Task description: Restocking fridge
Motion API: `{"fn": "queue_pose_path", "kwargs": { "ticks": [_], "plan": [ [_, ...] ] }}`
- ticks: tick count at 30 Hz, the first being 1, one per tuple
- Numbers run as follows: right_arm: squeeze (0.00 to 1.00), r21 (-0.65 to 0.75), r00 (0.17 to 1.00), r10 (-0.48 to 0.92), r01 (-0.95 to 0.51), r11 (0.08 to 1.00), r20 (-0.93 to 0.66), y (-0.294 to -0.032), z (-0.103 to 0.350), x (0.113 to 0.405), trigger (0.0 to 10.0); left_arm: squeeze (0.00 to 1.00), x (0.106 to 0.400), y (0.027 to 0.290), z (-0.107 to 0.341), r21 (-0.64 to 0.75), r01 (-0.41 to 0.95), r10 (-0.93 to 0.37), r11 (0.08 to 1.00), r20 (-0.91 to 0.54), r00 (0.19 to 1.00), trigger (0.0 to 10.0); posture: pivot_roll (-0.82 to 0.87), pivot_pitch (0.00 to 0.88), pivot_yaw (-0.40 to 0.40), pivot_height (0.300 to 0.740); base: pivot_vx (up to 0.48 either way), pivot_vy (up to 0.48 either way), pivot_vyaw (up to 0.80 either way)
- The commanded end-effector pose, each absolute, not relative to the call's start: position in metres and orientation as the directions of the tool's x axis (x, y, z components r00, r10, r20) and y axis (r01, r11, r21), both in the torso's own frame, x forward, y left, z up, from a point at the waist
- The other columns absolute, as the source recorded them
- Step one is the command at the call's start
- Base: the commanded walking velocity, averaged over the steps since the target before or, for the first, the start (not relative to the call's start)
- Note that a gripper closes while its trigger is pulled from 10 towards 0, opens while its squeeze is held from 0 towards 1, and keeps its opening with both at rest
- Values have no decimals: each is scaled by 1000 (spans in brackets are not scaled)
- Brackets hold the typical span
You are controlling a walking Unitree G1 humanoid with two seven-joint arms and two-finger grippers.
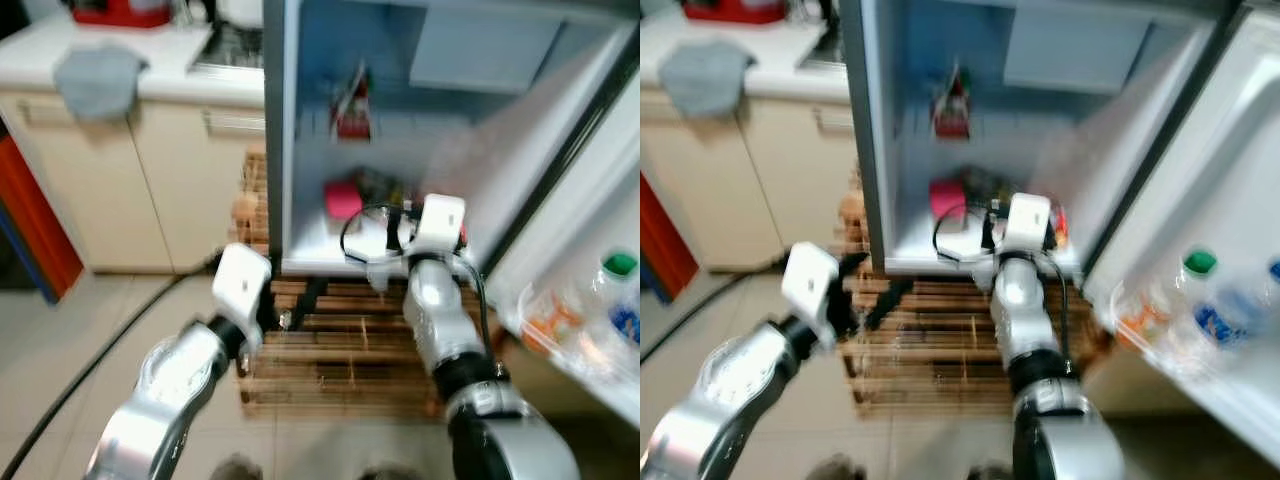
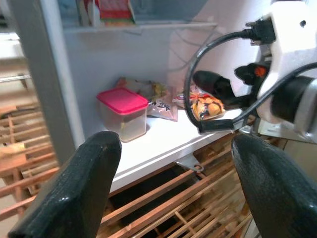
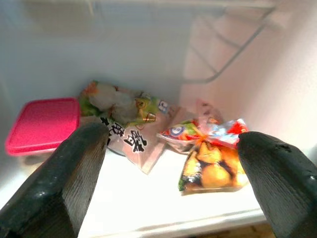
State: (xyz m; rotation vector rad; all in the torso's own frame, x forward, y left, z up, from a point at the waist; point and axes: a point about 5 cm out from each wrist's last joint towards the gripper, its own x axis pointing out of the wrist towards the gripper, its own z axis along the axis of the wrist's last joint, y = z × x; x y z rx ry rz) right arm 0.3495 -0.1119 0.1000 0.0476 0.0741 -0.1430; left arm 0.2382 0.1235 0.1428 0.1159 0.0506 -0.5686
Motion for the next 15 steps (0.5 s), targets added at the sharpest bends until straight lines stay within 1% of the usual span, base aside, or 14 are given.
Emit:
{"fn": "queue_pose_path", "kwargs": {
  "ticks": [1, 3, 6, 9, 11, 12, 13, 15],
  "plan": [
    [0, 19, 990, -138, 138, 990, -3, -117, 115, 351, 10000, 0, 239, 126, 146, 126, 514, -510, 848, -64, 858, 10000, 36, 0, -76, 740, 0, 0, 0],
    [0, -15, 993, -113, 113, 993, 22, -118, 113, 343, 10000, 0, 238, 129, 144, 130, 493, -489, 860, -63, 870, 10000, 37, 0, -88, 740, 0, 0, 0],
    [0, -113, 998, -25, 32, 993, 61, -119, 104, 320, 10000, 0, 238, 131, 143, 126, 457, -455, 881, -44, 889, 10000, 29, 0, -99, 740, 0, 0, 0],
    [0, -112, 996, 51, -43, 993, 70, -120, 98, 305, 10000, 0, 241, 128, 143, 137, 448, -448, 884, -31, 894, 10000, 17, 0, -99, 740, 0, 0, 0],
    [0, -111, 995, 68, -59, 992, 76, -120, 98, 302, 10000, 0, 242, 127, 143, 138, 450, -451, 882, -30, 892, 10000, 1, 0, -93, 740, 0, 0, 0],
    [0, -137, 991, 96, -82, 987, 96, -124, 98, 296, 10000, 0, 243, 125, 143, 135, 453, -453, 881, -27, 891, 10000, -9, 0, -88, 740, 0, 0, 0],
    [0, -169, 986, 131, -113, 979, 101, -139, 95, 280, 10000, 0, 243, 123, 142, 130, 462, -463, 878, -25, 886, 10000, -22, 0, -79, 740, 0, 0, 0],
    [0, -168, 988, 136, -123, 978, 69, -152, 88, 268, 10000, 0, 244, 122, 140, 128, 466, -467, 876, -25, 884, 10000, -33, 0, -72, 740, 0, 0, 0]
  ]
}}
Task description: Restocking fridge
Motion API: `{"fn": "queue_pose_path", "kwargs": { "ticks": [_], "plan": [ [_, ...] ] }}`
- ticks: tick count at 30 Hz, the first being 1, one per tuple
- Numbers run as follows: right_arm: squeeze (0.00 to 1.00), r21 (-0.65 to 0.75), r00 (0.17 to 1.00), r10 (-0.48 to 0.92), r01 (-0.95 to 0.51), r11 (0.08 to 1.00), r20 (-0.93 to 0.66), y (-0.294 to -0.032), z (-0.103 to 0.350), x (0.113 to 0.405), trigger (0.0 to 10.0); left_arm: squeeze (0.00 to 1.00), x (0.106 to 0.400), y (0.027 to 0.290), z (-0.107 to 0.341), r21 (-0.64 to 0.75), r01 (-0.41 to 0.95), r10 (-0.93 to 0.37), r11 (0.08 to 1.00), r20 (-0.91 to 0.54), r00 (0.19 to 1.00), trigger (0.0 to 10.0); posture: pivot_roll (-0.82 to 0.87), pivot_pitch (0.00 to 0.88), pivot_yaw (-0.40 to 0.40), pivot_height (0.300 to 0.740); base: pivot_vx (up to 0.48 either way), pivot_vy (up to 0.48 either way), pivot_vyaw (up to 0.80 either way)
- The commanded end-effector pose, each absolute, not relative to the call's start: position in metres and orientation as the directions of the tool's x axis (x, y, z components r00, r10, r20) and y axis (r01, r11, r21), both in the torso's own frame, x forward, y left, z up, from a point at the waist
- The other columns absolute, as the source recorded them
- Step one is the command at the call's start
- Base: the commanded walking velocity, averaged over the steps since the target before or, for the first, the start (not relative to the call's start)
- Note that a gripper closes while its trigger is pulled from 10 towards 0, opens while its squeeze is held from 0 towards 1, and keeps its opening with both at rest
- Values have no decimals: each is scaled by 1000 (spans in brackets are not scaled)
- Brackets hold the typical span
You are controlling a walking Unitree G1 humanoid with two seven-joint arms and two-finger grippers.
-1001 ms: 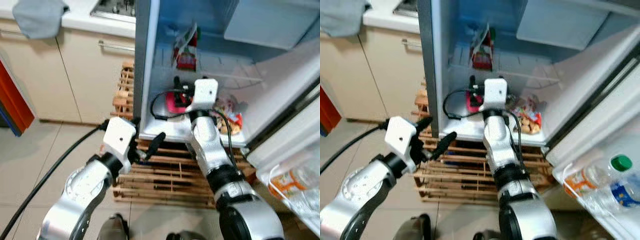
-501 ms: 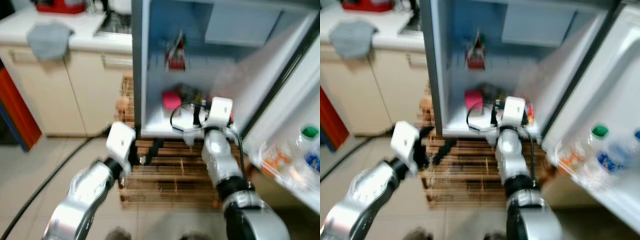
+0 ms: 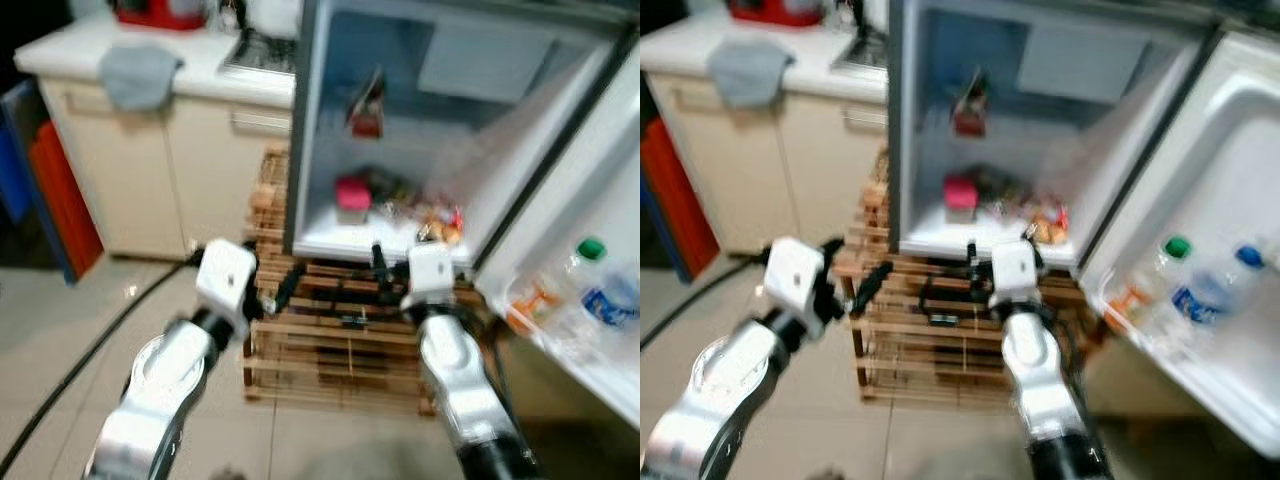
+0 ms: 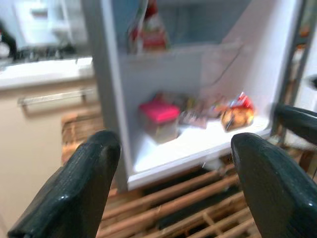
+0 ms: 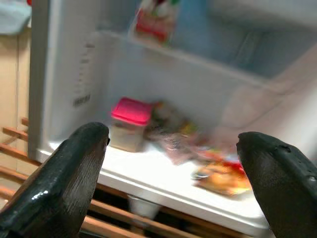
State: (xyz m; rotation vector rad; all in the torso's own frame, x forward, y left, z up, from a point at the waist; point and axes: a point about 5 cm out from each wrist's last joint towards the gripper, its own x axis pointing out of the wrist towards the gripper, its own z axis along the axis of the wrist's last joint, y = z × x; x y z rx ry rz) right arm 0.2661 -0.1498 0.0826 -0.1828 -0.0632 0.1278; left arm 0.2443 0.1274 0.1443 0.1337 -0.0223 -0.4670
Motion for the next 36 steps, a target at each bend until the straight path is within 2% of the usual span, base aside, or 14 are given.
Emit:
{"fn": "queue_pose_path", "kwargs": {
  "ticks": [1, 2, 6, 9, 12, 16, 17, 20, 27, 29, 32, 34, 35, 36],
  "plan": [
    [0, -161, 991, 127, -119, 980, 44, -160, 82, 260, 10000, 0, 244, 124, 139, 129, 462, -463, 878, -21, 886, 10000, -35, 0, -67, 740, 0, 0, 0],
    [0, -150, 993, 115, -114, 982, 1, -174, 71, 246, 10000, 0, 246, 129, 135, 138, 435, -437, 890, -18, 900, 10000, -40, 0, -62, 740, 0, 0, 0],
    [0, -166, 993, 55, -72, 983, -104, -199, 46, 220, 10000, 0, 246, 146, 121, 139, 345, -343, 928, -37, 939, 10000, -46, 0, -49, 740, 0, 0, 0],
    [0, -136, 987, 1, -23, 990, -160, -213, 36, 211, 10000, 0, 234, 167, 98, 97, 238, -228, 966, -102, 968, 10000, -76, 0, -30, 740, 0, 0, 0],
    [0, -161, 987, 21, -46, 986, -158, -218, 38, 212, 10000, 0, 221, 175, 81, 49, 170, -161, 984, -149, 976, 10000, -86, 0, -50, 740, 0, 0, 0],
    [0, -160, 986, 16, -43, 986, -164, -223, 38, 215, 10000, 0, 225, 169, 79, 7, 157, -154, 988, -140, 978, 10000, -83, 0, -81, 740, 0, 0, 0],
    [0, -150, 986, 34, -59, 987, -163, -222, 40, 221, 10000, 0, 238, 160, 90, -21, 172, -173, 985, -59, 983, 10000, -80, 0, -102, 740, 0, 0, 0],
    [0, -156, 984, 58, -85, 984, -169, -222, 40, 227, 10000, 0, 249, 152, 100, -53, 204, -204, 978, 6, 979, 10000, -78, 0, -101, 740, 0, -320, 0],
    [0, -95, 968, 36, -61, 994, -249, -230, 22, 226, 10000, 0, 241, 153, 97, -36, 253, -253, 967, 12, 967, 10000, -76, 0, -91, 740, 0, -480, 0],
    [0, -80, 947, 76, -106, 991, -313, -230, 10, 218, 10000, 0, 243, 151, 97, -29, 261, -260, 965, 18, 965, 10000, -79, 0, -88, 740, 0, -480, 0],
    [0, -43, 839, 162, -214, 976, -519, -225, -31, 189, 10000, 0, 245, 149, 96, 4, 281, -281, 960, 12, 960, 10000, -78, 0, -81, 740, 0, -480, 0],
    [0, -25, 760, 131, -189, 982, -636, -228, -53, 169, 10000, 0, 246, 150, 95, 10, 282, -282, 959, 11, 959, 10000, -81, 0, -78, 740, 0, -480, 0],
    [0, -25, 760, 131, -189, 982, -636, -228, -53, 169, 10000, 0, 246, 150, 95, 10, 282, -282, 959, 11, 959, 10000, -81, 0, -78, 740, 0, -480, 0],
    [0, -67, 627, 57, -173, 983, -777, -234, -74, 148, 10000, 0, 249, 153, 93, 11, 282, -282, 959, 6, 959, 10000, -91, 0, -72, 740, 0, -480, 0]
  ]
}}
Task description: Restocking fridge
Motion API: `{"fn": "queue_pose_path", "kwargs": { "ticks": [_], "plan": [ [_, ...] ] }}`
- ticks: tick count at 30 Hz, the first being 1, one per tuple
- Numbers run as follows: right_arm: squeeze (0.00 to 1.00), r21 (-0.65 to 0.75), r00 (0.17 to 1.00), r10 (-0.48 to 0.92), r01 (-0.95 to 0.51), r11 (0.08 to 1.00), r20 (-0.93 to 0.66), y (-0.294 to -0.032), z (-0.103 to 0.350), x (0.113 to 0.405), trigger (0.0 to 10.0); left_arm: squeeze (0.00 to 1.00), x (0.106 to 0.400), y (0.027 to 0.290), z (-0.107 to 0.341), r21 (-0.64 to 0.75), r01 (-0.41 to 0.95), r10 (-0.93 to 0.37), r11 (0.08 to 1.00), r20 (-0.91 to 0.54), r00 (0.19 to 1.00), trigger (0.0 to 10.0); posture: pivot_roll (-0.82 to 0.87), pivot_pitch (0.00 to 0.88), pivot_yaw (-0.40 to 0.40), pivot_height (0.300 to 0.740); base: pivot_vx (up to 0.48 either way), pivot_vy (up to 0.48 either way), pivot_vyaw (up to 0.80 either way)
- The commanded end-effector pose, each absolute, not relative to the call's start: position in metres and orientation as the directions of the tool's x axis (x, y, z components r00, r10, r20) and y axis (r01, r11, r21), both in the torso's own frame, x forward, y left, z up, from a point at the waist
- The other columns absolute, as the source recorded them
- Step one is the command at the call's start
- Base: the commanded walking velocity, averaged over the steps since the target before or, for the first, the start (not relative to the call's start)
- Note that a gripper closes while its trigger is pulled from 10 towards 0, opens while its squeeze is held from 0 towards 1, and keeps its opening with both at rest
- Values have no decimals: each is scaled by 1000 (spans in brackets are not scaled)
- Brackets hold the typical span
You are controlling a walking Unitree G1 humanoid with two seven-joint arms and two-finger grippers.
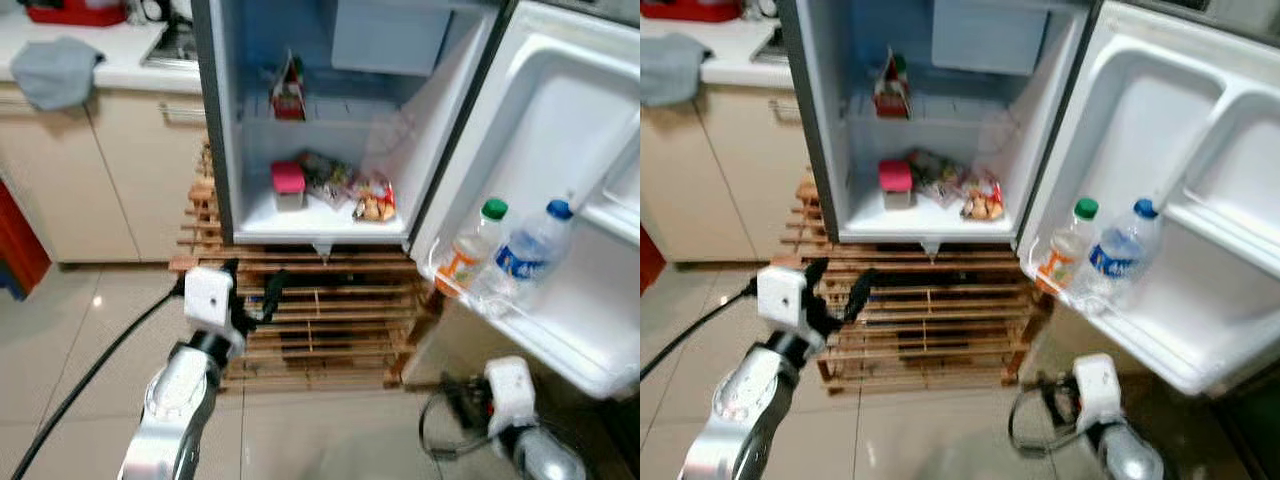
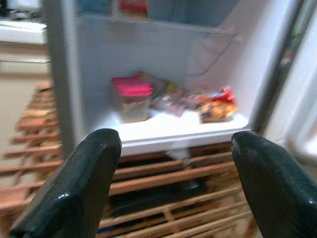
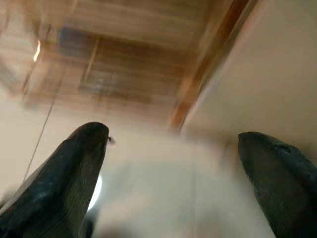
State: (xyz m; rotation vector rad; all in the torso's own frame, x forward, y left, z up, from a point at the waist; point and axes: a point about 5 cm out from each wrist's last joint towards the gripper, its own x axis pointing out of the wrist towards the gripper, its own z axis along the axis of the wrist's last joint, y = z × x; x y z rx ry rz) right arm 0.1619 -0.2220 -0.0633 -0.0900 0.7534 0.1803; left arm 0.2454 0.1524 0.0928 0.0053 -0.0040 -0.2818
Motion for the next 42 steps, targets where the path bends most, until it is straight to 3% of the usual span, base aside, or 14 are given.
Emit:
{"fn": "queue_pose_path", "kwargs": {
  "ticks": [1, 2, 4, 7, 10, 13, 17, 24, 28, 30, 36, 38, 40, 42],
  "plan": [
    [0, -82, 532, 27, -180, 980, -847, -241, -83, 134, 10000, 0, 250, 153, 92, 18, 285, -285, 958, 0, 959, 10000, -95, 0, -66, 740, 0, -349, 0],
    [0, -82, 532, 27, -180, 980, -847, -241, -83, 134, 10000, 0, 250, 153, 92, 18, 285, -285, 958, 0, 959, 10000, -95, 0, -66, 740, 0, -349, 0],
    [0, -128, 329, -65, -176, 976, -942, -265, -92, 101, 10000, 0, 254, 156, 87, 18, 284, -283, 959, -20, 959, 10000, -104, 0, -52, 740, 0, 0, 0],
    [0, -165, 282, -116, -157, 974, -952, -279, -91, 92, 10000, 0, 256, 157, 84, 18, 287, -286, 958, -35, 958, 10000, -114, 0, -42, 740, 0, 0, 0],
    [0, -400, 254, -388, 7, 917, -886, -329, -73, 91, 10000, 0, 256, 164, 36, 146, 383, -315, 912, -346, 884, 10000, -129, 0, -29, 740, 0, 0, 0],
    [0, -437, 254, -430, 29, 899, -867, -335, -70, 92, 10000, 0, 255, 168, 24, 140, 387, -298, 911, -426, 854, 10000, -132, 0, -30, 740, 0, 0, 0],
    [0, -689, 259, -765, 333, 644, -589, -412, -4, 124, 10000, 0, 217, 192, -55, 149, 496, -155, 855, -841, 519, 10000, -156, 0, -22, 740, 0, 0, 0],
    [0, -583, 467, -783, 526, 620, -411, -414, 50, 208, 10000, 0, 178, 189, -83, 88, 565, -129, 820, -934, 334, 10000, -173, 0, -10, 740, 0, 0, 0],
    [0, -399, 697, -632, 502, 768, -339, -373, 77, 277, 10000, 0, 172, 186, -88, 82, 564, -113, 821, -946, 303, 10000, -169, 0, -15, 740, 0, 0, 0],
    [0, -381, 724, -604, 483, 788, -332, -366, 80, 285, 10000, 0, 173, 186, -88, 84, 562, -111, 823, -947, 303, 10000, -165, 0, -17, 740, 0, 0, 0],
    [0, -171, 929, -126, 69, 983, -348, -260, 81, 339, 10000, 0, 172, 189, -89, 106, 559, -86, 823, -948, 306, 10000, -150, 0, -37, 740, 0, 0, 0],
    [0, -5, 879, 274, -299, 954, -390, -198, 80, 330, 10000, 0, 171, 190, -89, 109, 561, -77, 820, -952, 298, 10000, -147, 0, -36, 740, 0, 0, 0],
    [0, 56, 710, 629, -648, 759, -316, -156, 112, 290, 10000, 0, 167, 193, -91, 127, 585, -54, 801, -958, 282, 10000, -147, 0, -27, 740, 0, 0, 0],
    [0, 101, 594, 756, -764, 637, -275, -148, 129, 264, 10000, 0, 163, 193, -93, 118, 582, -52, 804, -962, 267, 10000, -157, 0, -22, 740, 0, 0, 0]
  ]
}}
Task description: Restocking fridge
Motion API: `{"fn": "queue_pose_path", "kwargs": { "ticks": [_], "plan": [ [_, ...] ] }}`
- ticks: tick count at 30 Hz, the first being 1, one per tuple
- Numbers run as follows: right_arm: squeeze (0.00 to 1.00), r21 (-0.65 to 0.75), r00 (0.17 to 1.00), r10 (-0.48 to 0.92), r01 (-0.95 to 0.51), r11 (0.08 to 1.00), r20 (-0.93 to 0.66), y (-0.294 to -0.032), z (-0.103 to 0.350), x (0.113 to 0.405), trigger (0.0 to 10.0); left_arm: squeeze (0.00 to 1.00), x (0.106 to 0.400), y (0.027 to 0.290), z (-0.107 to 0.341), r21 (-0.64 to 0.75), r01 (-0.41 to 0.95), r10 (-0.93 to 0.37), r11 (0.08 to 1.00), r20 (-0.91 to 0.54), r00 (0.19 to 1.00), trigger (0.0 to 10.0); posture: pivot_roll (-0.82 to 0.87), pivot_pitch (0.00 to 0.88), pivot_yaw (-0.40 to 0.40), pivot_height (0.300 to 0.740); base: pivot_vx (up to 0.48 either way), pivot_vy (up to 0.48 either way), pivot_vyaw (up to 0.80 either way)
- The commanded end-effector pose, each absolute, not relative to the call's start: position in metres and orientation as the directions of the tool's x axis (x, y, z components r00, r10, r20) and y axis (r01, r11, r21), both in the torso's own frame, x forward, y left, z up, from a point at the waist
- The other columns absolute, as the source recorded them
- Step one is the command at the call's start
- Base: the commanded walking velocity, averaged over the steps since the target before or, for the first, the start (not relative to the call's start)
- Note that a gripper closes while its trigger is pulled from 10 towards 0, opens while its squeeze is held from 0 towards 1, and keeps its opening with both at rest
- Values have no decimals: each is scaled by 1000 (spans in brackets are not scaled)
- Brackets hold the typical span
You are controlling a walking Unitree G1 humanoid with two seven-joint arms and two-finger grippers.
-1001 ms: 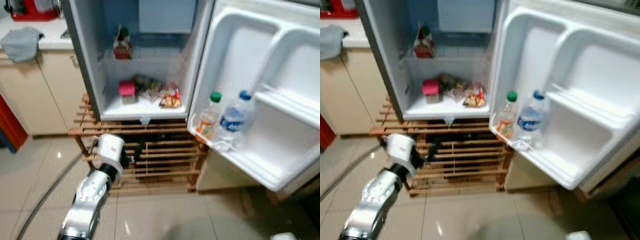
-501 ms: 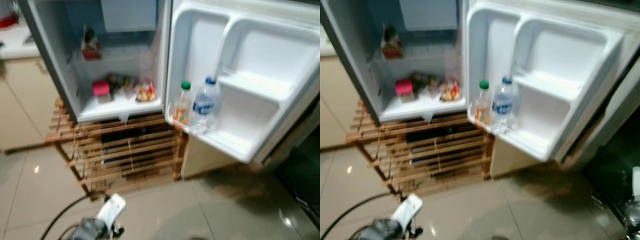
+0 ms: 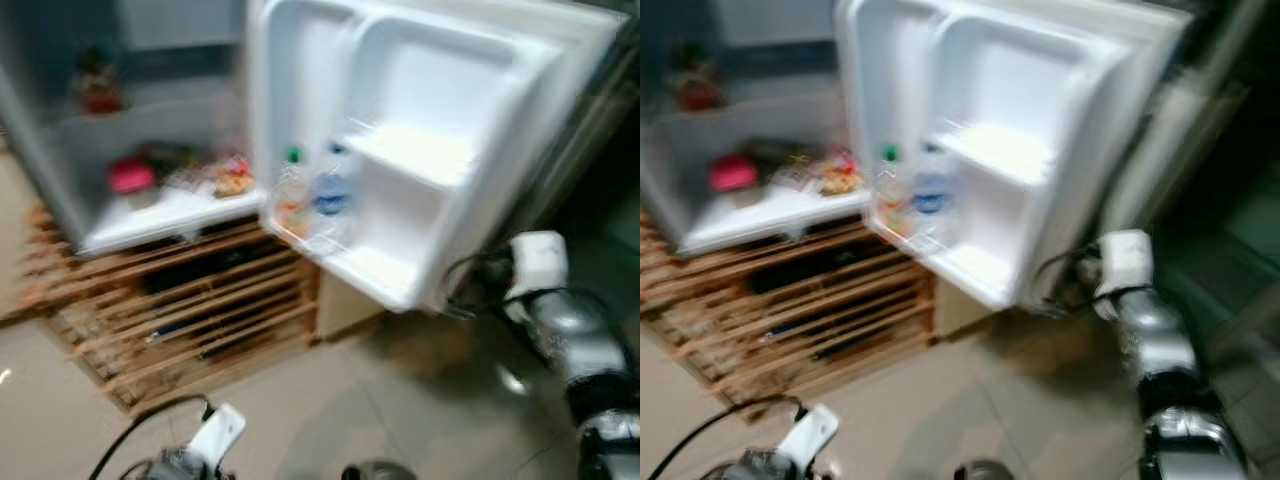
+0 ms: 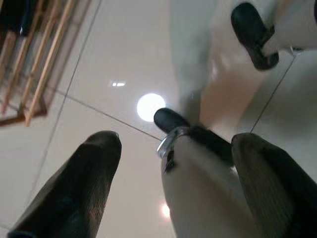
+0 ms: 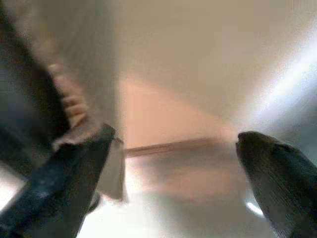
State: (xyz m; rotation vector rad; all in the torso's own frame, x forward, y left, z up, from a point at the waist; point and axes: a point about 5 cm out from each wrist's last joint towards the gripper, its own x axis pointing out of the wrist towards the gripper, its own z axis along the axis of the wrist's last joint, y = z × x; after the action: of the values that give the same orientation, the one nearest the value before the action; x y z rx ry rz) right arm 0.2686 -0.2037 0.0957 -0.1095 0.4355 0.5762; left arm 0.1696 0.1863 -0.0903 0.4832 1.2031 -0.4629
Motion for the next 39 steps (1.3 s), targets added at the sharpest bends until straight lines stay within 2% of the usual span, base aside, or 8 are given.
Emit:
{"fn": "queue_pose_path", "kwargs": {
  "ticks": [1, 5, 12, 17, 18, 22, 32, 39],
  "plan": [
    [0, 160, 471, 849, -843, 513, -242, -144, 142, 240, 10000, 0, 158, 193, -94, 100, 578, -57, 810, -967, 248, 10000, -157, 0, -22, 740, 0, 0, 0],
    [0, 230, 407, 886, -861, 453, -222, -152, 150, 224, 10000, 0, 149, 191, -98, 55, 576, -79, 816, -976, 205, 10000, -171, 0, -11, 740, 0, 0, 0],
    [0, 103, 664, 605, -631, 769, -440, -188, 89, 264, 10000, 0, 146, 170, -101, -5, 586, -138, 810, -973, 183, 10000, -167, 0, -7, 740, 0, 0, 0],
    [0, -74, 827, 373, -440, 895, -420, -197, 87, 286, 10000, 0, 184, 158, -87, 98, 559, -130, 824, -926, 354, 10000, -163, 0, -15, 740, 0, 0, 0],
    [0, -95, 908, 187, -239, 966, -375, -207, 87, 298, 10000, 0, 231, 140, -61, 151, 502, -171, 852, -826, 538, 10000, -143, 0, -25, 740, 0, 0, 0],
    [0, -111, 935, 90, -136, 984, -343, -208, 84, 302, 10000, 0, 281, 109, -21, 160, 481, -268, 862, -661, 701, 10000, -138, 0, -23, 740, 0, 0, 0],
    [0, -104, 957, 71, -104, 989, -281, -194, 78, 309, 10000, 0, 302, 129, 20, 157, 457, -372, 875, -385, 845, 10000, -138, 0, -17, 740, 0, 0, 0],
    [0, -156, 970, -232, 219, 963, -72, -231, 88, 300, 10000, 0, 333, 119, 112, 20, 338, -338, 941, 108, 935, 10000, -158, 0, -3, 740, 0, 0, -430]
  ]
}}
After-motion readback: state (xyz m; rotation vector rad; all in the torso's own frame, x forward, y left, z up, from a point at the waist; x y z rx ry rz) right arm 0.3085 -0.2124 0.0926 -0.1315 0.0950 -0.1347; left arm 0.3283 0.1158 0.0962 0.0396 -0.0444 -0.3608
